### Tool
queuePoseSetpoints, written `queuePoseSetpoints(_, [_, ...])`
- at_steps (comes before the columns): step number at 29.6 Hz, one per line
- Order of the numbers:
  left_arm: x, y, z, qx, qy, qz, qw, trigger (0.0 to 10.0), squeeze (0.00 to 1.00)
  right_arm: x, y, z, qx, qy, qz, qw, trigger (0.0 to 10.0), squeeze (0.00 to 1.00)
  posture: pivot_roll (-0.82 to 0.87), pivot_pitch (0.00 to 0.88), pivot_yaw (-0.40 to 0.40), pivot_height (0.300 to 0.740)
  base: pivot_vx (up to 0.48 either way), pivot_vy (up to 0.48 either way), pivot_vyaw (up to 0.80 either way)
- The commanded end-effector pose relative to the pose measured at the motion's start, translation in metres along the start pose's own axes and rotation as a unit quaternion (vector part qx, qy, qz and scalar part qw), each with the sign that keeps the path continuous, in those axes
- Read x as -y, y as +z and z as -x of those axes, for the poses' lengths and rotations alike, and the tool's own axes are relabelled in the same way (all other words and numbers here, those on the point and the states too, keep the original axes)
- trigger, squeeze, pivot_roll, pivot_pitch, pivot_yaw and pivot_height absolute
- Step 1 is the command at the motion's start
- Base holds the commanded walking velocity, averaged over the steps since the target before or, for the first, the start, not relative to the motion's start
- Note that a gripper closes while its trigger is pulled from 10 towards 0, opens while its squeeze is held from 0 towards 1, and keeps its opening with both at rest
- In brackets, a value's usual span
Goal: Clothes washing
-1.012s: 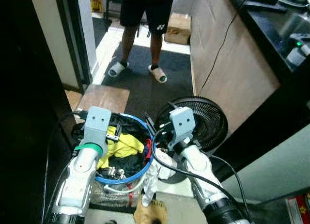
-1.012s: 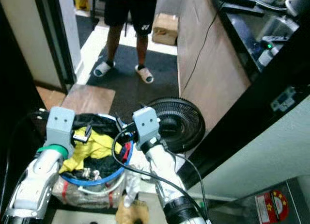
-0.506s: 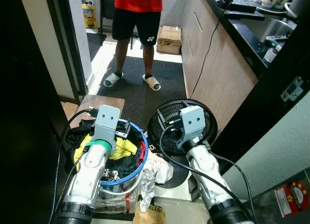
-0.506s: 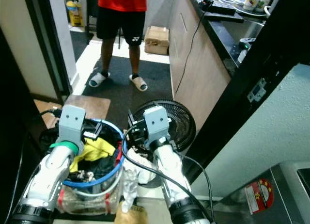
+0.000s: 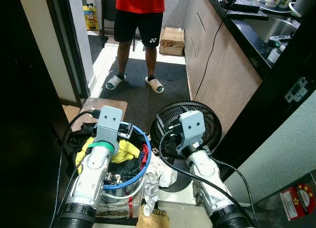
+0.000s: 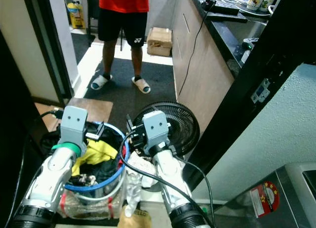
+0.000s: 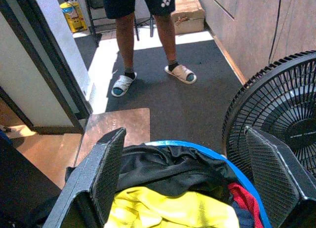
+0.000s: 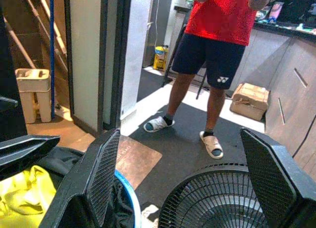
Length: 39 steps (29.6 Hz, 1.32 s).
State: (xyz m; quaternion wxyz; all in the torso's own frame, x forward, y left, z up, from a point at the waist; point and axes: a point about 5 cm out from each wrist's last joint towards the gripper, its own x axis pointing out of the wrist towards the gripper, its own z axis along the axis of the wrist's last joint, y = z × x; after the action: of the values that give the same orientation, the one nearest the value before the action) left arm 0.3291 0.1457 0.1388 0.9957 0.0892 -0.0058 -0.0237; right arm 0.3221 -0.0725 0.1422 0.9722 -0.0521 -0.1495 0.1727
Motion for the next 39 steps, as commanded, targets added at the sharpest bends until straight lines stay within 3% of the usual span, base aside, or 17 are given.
queuePoseSetpoints(1, [0.0011,-0.0046,0.0006,-0.006,0.001,0.003,1.000,10.0,0.00,-0.0008,-0.0044,0.0036,-0.012,0.001,0.001,1.000,10.0,0.00,0.12,0.000,-0.033,0.740,0.000,0.000,0.00])
queuePoseSetpoints(9, [0.0015,-0.0062,0.0010,-0.005,0.002,0.003,1.000,10.0,0.00,-0.0012,-0.0041,0.0027,-0.014,0.003,0.012,1.000,10.0,0.00,0.12,0.000,-0.036,0.740,-0.261,0.000,0.00])
queuePoseSetpoints(17, [0.0017,-0.0072,0.0010,-0.001,0.002,0.003,1.000,10.0,0.00,-0.0024,-0.0071,0.0027,-0.026,0.006,0.021,0.999,10.0,0.00,0.12,0.000,-0.034,0.740,-0.368,0.000,0.70])
queuePoseSetpoints(26, [0.0034,-0.0091,0.0009,-0.002,0.001,0.004,1.000,10.0,0.00,0.0007,-0.0072,0.0046,-0.026,0.000,0.016,1.000,10.0,0.00,0.12,0.000,-0.034,0.740,-0.363,0.000,0.00])
queuePoseSetpoints(39, [0.0047,-0.0110,0.0010,0.004,0.001,-0.006,1.000,10.0,0.00,0.0028,-0.0089,0.0055,-0.030,-0.002,0.019,0.999,10.0,0.00,0.11,0.000,-0.031,0.740,0.107,0.000,0.00])
